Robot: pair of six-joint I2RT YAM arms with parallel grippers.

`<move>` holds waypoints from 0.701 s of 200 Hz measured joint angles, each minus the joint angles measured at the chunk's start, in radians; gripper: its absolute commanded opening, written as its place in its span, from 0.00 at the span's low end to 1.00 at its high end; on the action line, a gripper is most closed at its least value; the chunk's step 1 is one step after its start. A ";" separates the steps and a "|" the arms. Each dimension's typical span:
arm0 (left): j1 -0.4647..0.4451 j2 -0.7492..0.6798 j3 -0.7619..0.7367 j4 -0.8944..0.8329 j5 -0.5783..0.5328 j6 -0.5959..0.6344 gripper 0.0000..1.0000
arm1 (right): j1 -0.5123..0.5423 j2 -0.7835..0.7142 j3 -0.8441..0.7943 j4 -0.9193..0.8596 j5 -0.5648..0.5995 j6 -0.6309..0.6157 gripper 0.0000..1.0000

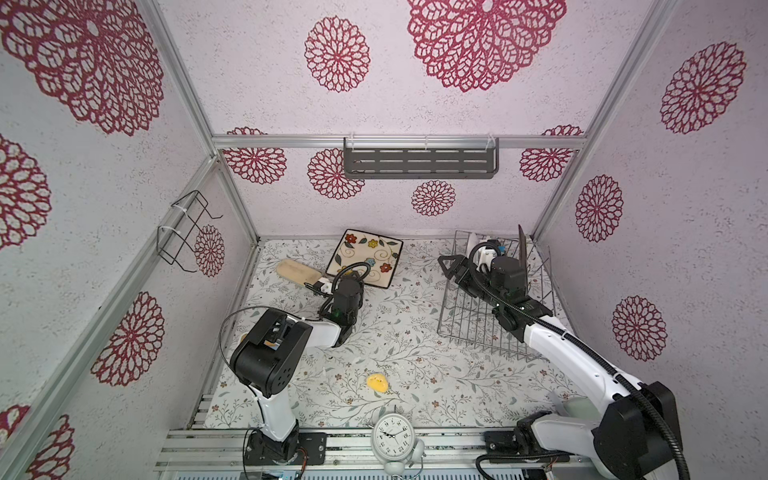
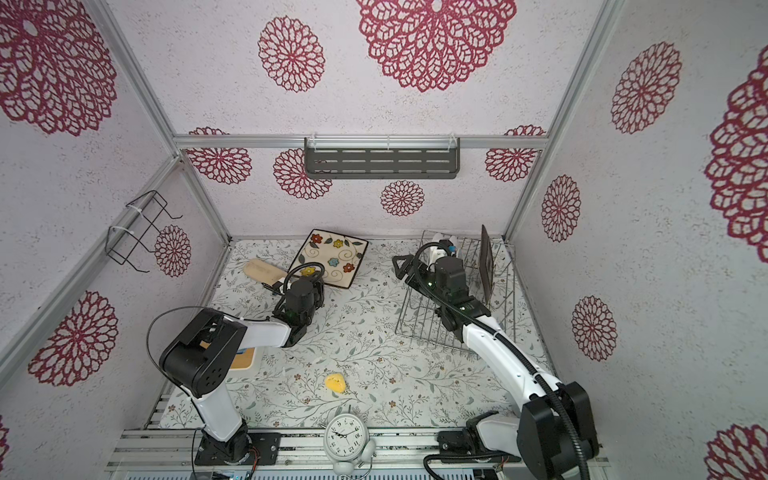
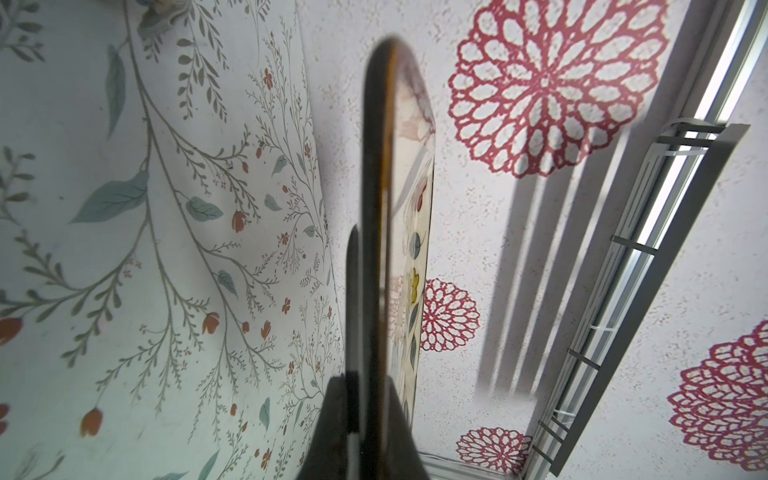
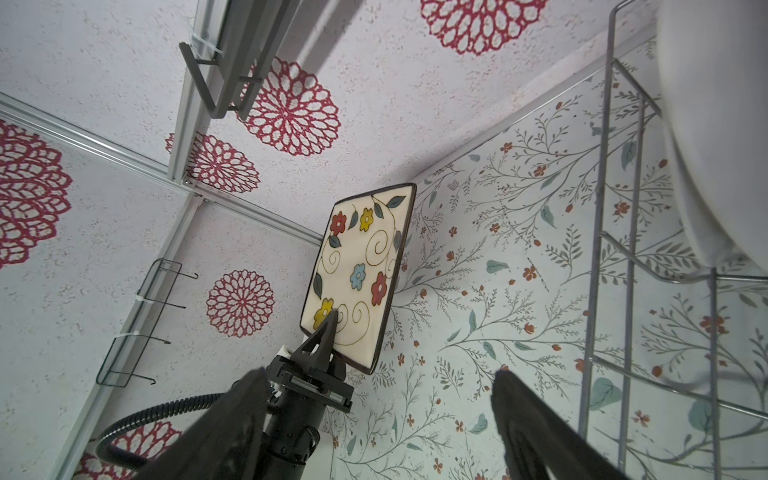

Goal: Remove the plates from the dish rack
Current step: 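Lower the flowered plate flat onto the table with the left gripper, beside the beige sponge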

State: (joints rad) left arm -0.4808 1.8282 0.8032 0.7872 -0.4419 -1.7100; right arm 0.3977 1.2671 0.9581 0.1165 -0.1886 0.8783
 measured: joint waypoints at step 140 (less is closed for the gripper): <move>-0.064 0.037 0.098 -0.188 -0.122 -0.156 0.00 | -0.001 0.022 0.040 -0.129 -0.003 -0.088 0.88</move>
State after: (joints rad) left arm -0.5453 1.8656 0.9009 0.5991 -0.5636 -1.8656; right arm 0.3969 1.2892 0.9985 -0.0120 -0.1917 0.7906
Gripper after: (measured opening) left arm 0.094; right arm 0.875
